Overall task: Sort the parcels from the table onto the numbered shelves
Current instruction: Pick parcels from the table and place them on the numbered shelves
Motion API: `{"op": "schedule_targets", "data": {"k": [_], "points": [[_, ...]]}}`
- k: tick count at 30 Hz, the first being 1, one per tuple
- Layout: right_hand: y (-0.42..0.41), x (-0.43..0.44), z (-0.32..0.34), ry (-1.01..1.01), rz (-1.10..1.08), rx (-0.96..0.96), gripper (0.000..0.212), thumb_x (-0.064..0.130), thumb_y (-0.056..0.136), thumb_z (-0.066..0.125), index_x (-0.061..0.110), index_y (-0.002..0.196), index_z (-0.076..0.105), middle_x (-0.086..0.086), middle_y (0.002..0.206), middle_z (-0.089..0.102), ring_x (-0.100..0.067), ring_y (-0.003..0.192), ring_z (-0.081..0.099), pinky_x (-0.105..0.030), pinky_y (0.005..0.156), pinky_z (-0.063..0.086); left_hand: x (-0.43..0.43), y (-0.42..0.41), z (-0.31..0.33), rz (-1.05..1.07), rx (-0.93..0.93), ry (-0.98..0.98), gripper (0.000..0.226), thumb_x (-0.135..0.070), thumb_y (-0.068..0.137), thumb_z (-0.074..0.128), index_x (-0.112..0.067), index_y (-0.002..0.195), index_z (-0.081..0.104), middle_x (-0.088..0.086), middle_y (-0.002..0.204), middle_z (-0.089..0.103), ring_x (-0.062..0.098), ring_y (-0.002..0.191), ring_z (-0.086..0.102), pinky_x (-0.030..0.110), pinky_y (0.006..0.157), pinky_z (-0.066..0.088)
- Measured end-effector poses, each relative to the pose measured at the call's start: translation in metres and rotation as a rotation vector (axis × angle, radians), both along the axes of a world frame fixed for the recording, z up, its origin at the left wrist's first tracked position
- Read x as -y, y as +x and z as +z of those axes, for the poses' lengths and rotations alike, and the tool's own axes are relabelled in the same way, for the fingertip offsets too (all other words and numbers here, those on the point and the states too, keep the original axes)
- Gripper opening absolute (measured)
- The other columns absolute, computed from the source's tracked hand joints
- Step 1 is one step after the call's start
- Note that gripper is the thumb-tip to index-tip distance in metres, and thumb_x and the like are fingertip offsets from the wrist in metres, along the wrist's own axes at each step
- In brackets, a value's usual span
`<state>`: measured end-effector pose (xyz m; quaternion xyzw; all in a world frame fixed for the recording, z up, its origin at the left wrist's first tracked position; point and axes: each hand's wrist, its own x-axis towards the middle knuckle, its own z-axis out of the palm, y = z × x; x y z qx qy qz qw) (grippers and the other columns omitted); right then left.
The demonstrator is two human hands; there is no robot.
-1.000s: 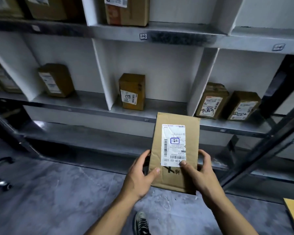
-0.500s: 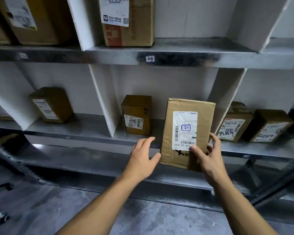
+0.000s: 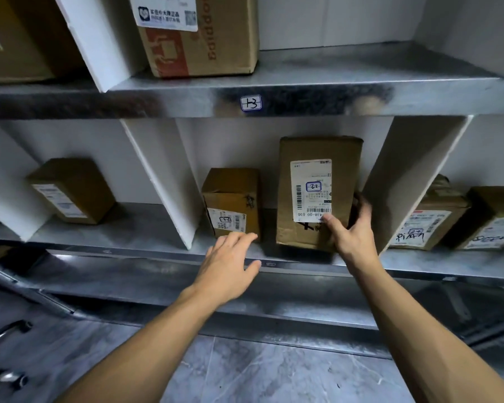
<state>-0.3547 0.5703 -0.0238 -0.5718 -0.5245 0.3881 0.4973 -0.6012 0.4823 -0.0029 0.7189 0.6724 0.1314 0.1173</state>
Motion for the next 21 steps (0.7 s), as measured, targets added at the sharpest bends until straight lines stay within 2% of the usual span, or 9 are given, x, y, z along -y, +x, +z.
{"op": "schedule_targets", "data": {"k": [3, 8, 12, 15, 21], "points": [[-0.004, -0.006, 0.0, 0.0, -0.007, -0.059, 0.076, 0.03, 0.087, 0.076, 0.035, 0.147, 0.029, 0.008, 0.141, 0.052, -0.015, 0.129, 0.052, -0.046, 0.114, 0.039, -0.005, -0.008, -0.001, 0.029, 0.07, -0.01, 0.056, -0.042, 0.095, 0.052, -0.03, 0.146, 0.034, -0.007, 0.148, 0.036, 0.016, 0.135, 0.031, 0.043, 0.112, 0.031], [-0.012, 0.024, -0.008, 0.057, -0.054, -0.13, 0.072, 0.012, 0.091, 0.072, 0.027, 0.146, 0.027, 0.001, 0.138, 0.051, 0.004, 0.117, 0.055, -0.033, 0.112, 0.041, -0.002, -0.028, -0.007, 0.027, 0.093, 0.038, 0.056, -0.038, 0.095, 0.054, -0.029, 0.147, 0.035, -0.007, 0.147, 0.038, 0.015, 0.134, 0.034, 0.035, 0.113, 0.029], [-0.019, 0.052, -0.019, 0.077, -0.031, -0.139, 0.07, 0.009, 0.09, 0.072, 0.034, 0.141, 0.033, -0.002, 0.137, 0.056, -0.01, 0.125, 0.056, -0.035, 0.107, 0.045, 0.001, -0.046, -0.014, -0.009, 0.055, 0.063, 0.056, -0.039, 0.095, 0.053, -0.029, 0.146, 0.035, -0.006, 0.145, 0.039, 0.017, 0.132, 0.036, 0.038, 0.112, 0.03], [-0.027, 0.075, -0.02, 0.088, -0.015, -0.163, 0.069, 0.005, 0.09, 0.07, 0.035, 0.141, 0.033, 0.001, 0.135, 0.057, -0.009, 0.123, 0.057, -0.03, 0.103, 0.046, 0.003, -0.059, -0.018, -0.047, -0.012, 0.068, 0.057, -0.041, 0.095, 0.051, -0.028, 0.147, 0.034, -0.005, 0.145, 0.04, 0.017, 0.131, 0.036, 0.037, 0.112, 0.03], [-0.07, 0.119, -0.017, 0.114, -0.032, -0.136, 0.07, 0.006, 0.088, 0.071, 0.051, 0.129, 0.035, 0.003, 0.133, 0.058, -0.006, 0.122, 0.058, -0.018, 0.098, 0.048, 0.024, -0.109, -0.022, -0.076, -0.022, 0.049, 0.057, -0.042, 0.097, 0.048, -0.029, 0.149, 0.029, -0.005, 0.148, 0.036, 0.016, 0.134, 0.033, 0.036, 0.113, 0.026]]}}
